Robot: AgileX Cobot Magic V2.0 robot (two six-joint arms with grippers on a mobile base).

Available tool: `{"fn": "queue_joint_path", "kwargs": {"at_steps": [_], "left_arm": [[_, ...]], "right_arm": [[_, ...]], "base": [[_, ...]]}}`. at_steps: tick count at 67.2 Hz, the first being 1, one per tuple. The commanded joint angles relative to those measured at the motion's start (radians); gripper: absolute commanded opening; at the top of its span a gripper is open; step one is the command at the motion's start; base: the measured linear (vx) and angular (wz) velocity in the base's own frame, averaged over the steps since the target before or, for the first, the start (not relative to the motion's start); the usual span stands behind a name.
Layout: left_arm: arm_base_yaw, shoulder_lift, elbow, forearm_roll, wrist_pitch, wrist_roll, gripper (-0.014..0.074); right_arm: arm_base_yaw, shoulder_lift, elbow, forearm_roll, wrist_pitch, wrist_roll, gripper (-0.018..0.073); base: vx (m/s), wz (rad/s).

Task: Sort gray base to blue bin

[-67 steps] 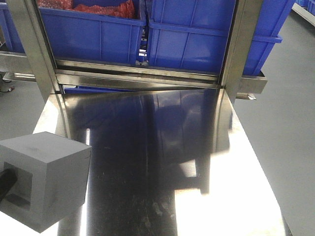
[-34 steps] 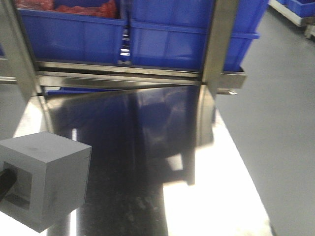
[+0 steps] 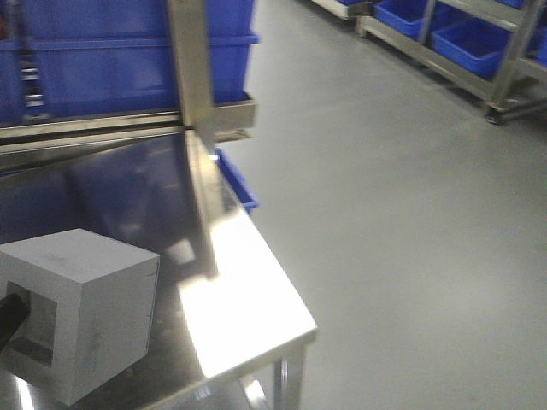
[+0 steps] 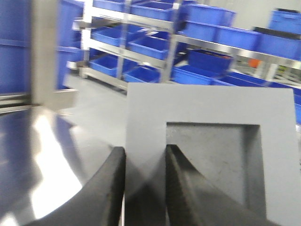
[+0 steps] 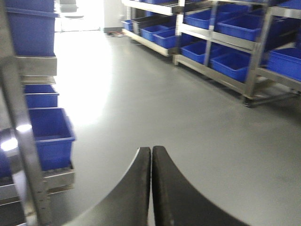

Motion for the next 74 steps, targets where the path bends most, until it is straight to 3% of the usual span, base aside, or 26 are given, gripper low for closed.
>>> {"fn": "queue_joint_path", "kwargs": {"at_steps": [1,46,74], "left_arm": [[-0.005,0.005,-0.032,-0.007,-0.104,-0.007,-0.0007],[-0.005,0.005,-0.032,-0.007,-0.104,-0.007,-0.0007],[-0.005,0.005,-0.032,-0.007,-0.104,-0.007,-0.0007]], "right_arm": [[-0.007,-0.007,0.004,-0.009,-0.080,-0.007,-0.0005],[-0.007,-0.007,0.004,-0.009,-0.079,-0.007,-0.0005],[-0.007,-0.007,0.004,-0.009,-0.079,-0.007,-0.0005]], "base": [[-0.14,-0.67],[-0.10,-0.57],[0.02,-0.80]]}}
